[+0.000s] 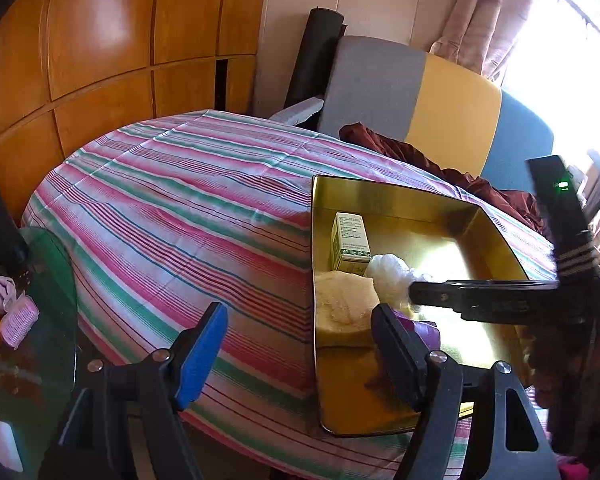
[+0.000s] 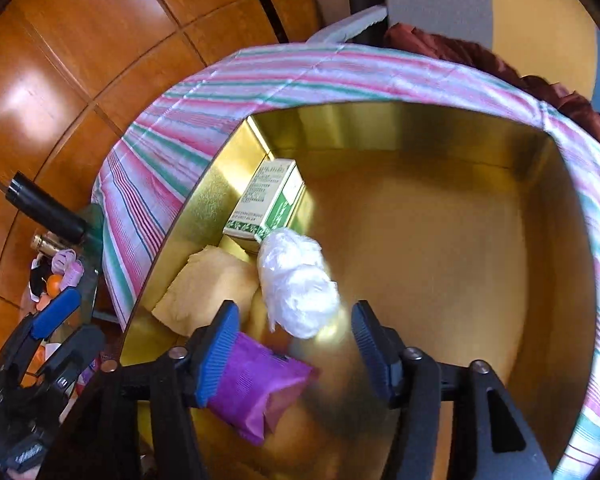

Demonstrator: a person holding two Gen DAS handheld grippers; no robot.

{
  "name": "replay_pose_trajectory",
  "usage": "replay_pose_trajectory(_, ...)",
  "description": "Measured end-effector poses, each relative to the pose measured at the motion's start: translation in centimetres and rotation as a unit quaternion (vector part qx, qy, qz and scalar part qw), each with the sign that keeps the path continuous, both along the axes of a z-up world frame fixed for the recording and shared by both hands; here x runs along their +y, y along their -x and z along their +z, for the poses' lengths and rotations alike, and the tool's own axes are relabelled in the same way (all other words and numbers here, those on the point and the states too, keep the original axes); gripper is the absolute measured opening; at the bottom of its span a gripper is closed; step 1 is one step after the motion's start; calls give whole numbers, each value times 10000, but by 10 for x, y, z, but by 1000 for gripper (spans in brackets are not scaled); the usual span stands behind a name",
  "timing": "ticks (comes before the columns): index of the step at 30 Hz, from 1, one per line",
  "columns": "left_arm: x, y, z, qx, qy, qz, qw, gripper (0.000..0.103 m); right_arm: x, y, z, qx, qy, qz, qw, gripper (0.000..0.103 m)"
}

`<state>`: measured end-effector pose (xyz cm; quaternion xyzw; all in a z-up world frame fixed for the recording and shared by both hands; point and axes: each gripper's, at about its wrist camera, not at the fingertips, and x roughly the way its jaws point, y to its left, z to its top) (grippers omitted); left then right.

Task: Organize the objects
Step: 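Carry the white wrapped bundle with the right tool into the gold box and release, then return both tools to the pile and grasp the cracker packet with the left tool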

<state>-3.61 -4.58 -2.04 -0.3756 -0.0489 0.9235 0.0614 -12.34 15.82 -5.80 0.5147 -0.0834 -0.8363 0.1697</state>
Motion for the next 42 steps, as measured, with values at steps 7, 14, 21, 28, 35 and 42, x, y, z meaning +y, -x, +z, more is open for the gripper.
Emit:
replay_pose_trajectory(7,16,0,10,49,84,-220,9997,75,40,-28,31,563,-54,-328,9979,84)
replay_pose_trajectory(14,46,0,23,186,178,-628,9977,79,114,-60,49,804,-77,-1218,9893,85)
replay_pose_trajectory(21,88,-3,32,283,306,-1161,9924,81,203,-100,61,864,-228,-2311,9688,85)
replay_pose_trajectory(28,140,-8,42,375,376,-1967,9790,81,314,-160,71,921,33,-3947,9142,85)
replay_pose_trajectory(35,208,-20,53,428,309,-2861,9568,81,399,-228,52,1024,677,-5545,8231,86)
replay_pose_trajectory(42,294,-33,40,-41,159,-3715,9283,81,426,-258,38,1048,1353,-6126,7716,86)
